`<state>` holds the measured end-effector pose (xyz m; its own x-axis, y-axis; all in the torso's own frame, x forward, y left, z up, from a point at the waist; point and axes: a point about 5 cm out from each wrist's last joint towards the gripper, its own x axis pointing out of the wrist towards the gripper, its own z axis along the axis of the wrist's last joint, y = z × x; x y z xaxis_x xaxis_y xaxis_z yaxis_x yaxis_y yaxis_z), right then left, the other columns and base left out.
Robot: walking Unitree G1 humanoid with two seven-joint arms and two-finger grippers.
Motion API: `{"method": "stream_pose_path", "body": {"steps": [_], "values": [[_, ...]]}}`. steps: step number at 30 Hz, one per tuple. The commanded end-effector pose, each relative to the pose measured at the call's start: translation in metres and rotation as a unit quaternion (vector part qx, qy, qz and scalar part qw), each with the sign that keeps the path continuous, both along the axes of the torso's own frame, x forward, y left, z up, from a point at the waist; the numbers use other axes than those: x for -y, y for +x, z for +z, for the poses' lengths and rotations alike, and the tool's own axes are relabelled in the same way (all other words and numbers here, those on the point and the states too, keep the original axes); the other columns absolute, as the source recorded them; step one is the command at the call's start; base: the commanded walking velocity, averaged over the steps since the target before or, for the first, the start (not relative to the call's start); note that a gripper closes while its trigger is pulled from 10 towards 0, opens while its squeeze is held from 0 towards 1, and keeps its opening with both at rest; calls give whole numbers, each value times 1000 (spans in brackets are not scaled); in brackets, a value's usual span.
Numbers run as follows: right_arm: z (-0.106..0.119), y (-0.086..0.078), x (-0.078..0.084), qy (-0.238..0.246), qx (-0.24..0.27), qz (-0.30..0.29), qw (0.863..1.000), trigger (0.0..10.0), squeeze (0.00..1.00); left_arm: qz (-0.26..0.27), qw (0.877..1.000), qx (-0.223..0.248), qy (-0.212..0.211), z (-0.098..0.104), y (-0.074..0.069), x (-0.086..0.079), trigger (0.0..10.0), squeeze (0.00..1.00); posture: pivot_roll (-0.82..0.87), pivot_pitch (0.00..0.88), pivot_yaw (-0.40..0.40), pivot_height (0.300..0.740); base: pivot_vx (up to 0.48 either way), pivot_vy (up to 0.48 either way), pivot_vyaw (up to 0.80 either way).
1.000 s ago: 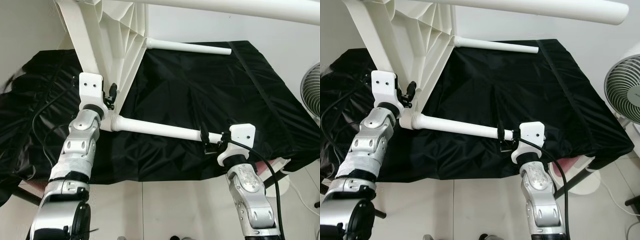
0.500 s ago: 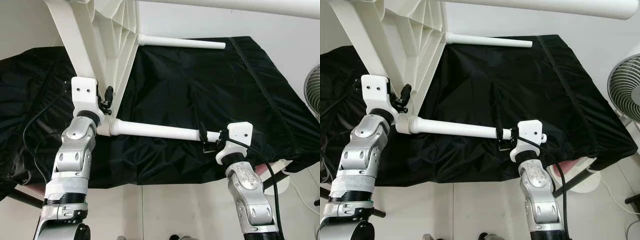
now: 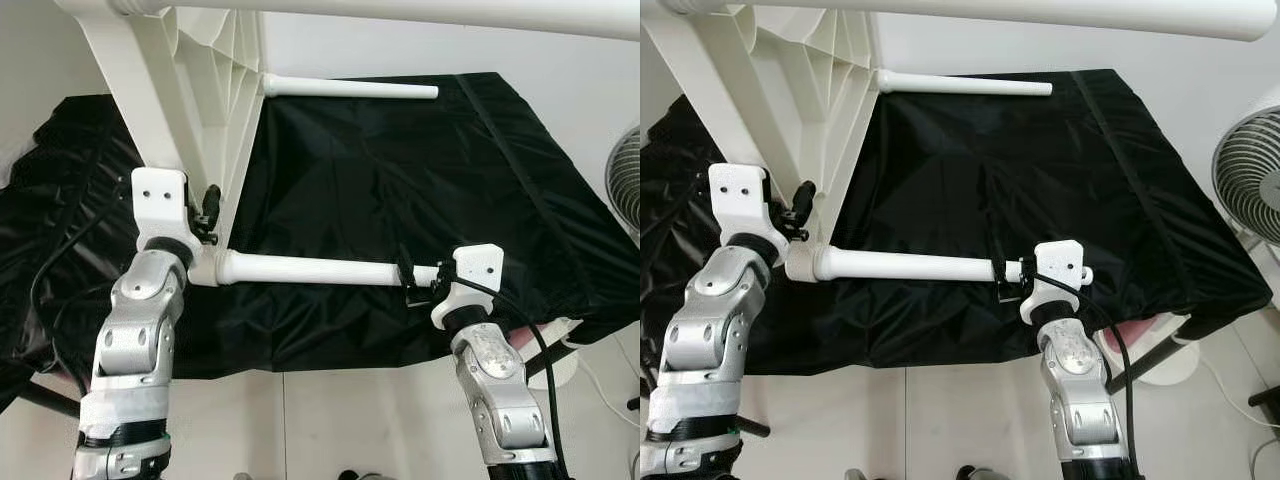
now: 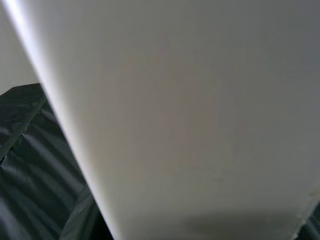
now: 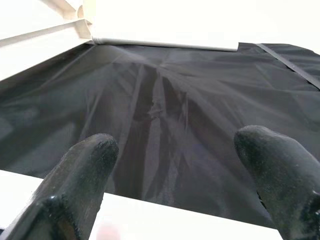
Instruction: Building children table
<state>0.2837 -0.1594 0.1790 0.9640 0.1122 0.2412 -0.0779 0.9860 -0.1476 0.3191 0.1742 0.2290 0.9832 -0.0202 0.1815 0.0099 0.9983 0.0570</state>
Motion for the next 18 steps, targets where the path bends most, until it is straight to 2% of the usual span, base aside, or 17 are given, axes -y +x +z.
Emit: {"method": "stream_pose_path", "body": {"steps": [1,6,11,18], "values": [[-1,1,-2,0,2,9,1000,10000,0,85,996,-34,1,-14,-4,-24,0,0,-55,175,26,740,0,0,0],[0,1,-3,0,4,11,1000,10000,0,94,995,-34,-1,-13,-7,-26,0,0,-58,174,28,740,0,0,0],[0,1,1,-2,4,6,1000,10000,0,123,991,-48,1,-16,-19,-43,0,0,-57,170,25,740,0,0,0],[0,5,-1,-1,5,13,1000,10000,0,124,991,-47,-5,-15,-22,-39,0,0,-28,159,6,740,0,0,0]]}}
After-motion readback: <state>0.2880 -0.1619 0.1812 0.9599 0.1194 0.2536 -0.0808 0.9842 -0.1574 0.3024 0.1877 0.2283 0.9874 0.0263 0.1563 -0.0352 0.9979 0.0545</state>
